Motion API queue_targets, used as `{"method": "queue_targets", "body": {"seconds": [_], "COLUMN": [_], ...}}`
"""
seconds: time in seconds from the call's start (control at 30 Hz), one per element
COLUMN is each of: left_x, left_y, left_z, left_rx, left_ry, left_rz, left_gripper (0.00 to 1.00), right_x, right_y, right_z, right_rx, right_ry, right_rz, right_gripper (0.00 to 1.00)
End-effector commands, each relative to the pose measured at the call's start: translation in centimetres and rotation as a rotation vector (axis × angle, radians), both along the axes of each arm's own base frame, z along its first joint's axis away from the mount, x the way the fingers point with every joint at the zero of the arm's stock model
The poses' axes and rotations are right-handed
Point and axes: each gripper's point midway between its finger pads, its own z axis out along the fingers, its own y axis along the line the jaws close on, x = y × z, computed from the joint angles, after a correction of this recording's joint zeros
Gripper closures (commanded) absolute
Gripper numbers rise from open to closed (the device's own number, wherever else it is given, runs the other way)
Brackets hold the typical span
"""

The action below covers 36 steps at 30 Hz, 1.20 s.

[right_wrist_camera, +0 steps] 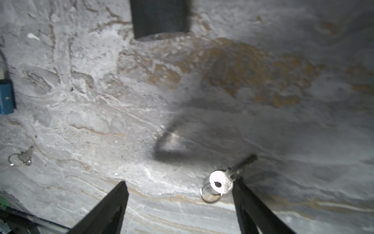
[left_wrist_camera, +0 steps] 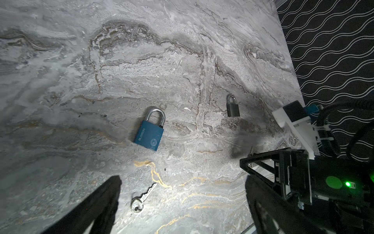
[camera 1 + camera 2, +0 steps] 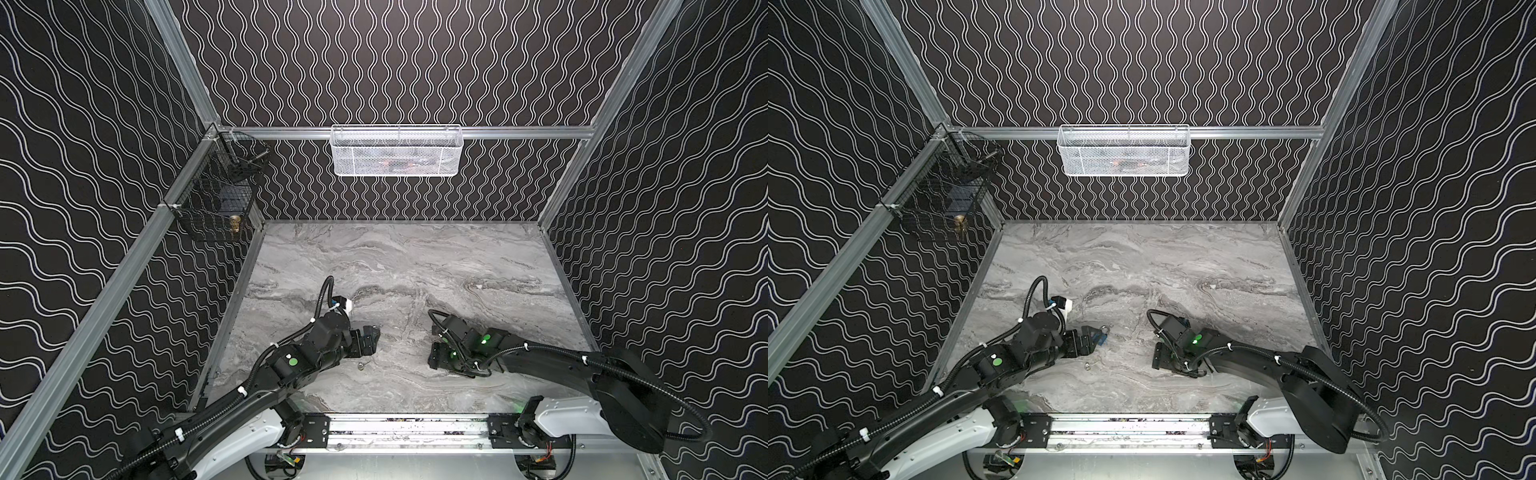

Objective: Unlock with the key
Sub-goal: 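Lower the right gripper over the silver key while the left gripper hovers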

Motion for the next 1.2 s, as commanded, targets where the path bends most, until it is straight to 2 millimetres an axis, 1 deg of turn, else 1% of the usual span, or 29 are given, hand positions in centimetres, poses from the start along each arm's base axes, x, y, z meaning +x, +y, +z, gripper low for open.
{"method": "queue_targets", "body": {"seconds": [0.0, 0.1, 0.17, 0.33, 0.43, 0.5, 0.63, 0.77, 0.87, 1.0, 1.17], "left_x": [0.1, 0.1, 0.1, 0.2, 0.2, 0.3, 0.4, 0.5, 0.7, 0.8, 0.6], "left_y": [0.6, 0.5, 0.4, -0.1, -0.6, -0.8, -0.9, -0.8, -0.7, -0.6, -0.2], "left_z": [0.2, 0.5, 0.7, 0.9, 1.2, 1.1, 0.8, 0.9, 1.5, 1.7, 1.5], "left_rx": [0.014, 0.011, 0.002, -0.011, -0.033, -0.037, -0.027, -0.033, -0.043, -0.044, -0.02], "left_ry": [-0.001, -0.003, -0.005, -0.001, -0.005, -0.007, -0.002, -0.007, -0.023, -0.033, -0.028], "left_rz": [0.028, 0.027, 0.025, 0.01, -0.003, -0.007, -0.01, -0.003, 0.008, 0.014, 0.017], "left_gripper": [0.01, 0.01, 0.01, 0.01, 0.01, 0.01, 0.01, 0.01, 0.01, 0.01, 0.01], "right_x": [1.0, 1.4, 1.3, 0.9, 0.0, -0.5, -0.4, 0.0, 0.5, 1.0, 1.7], "right_y": [1.2, 1.8, 1.6, -0.5, -1.9, -2.2, -1.0, -1.0, -0.4, -0.1, 1.2], "right_z": [0.9, 1.4, 1.7, 2.2, 1.9, 1.5, 1.0, 0.4, 0.2, -0.1, -0.4], "right_rx": [0.01, 0.009, -0.002, -0.066, -0.099, -0.082, 0.001, -0.05, -0.046, -0.057, -0.053], "right_ry": [-0.05, -0.06, -0.067, -0.086, -0.057, -0.043, -0.045, -0.037, -0.042, -0.052, -0.053], "right_rz": [0.043, 0.072, 0.09, 0.081, 0.05, 0.026, 0.005, 0.015, 0.024, 0.028, 0.062], "right_gripper": [0.17, 0.18, 0.18, 0.2, 0.21, 0.21, 0.21, 0.22, 0.22, 0.23, 0.23]}}
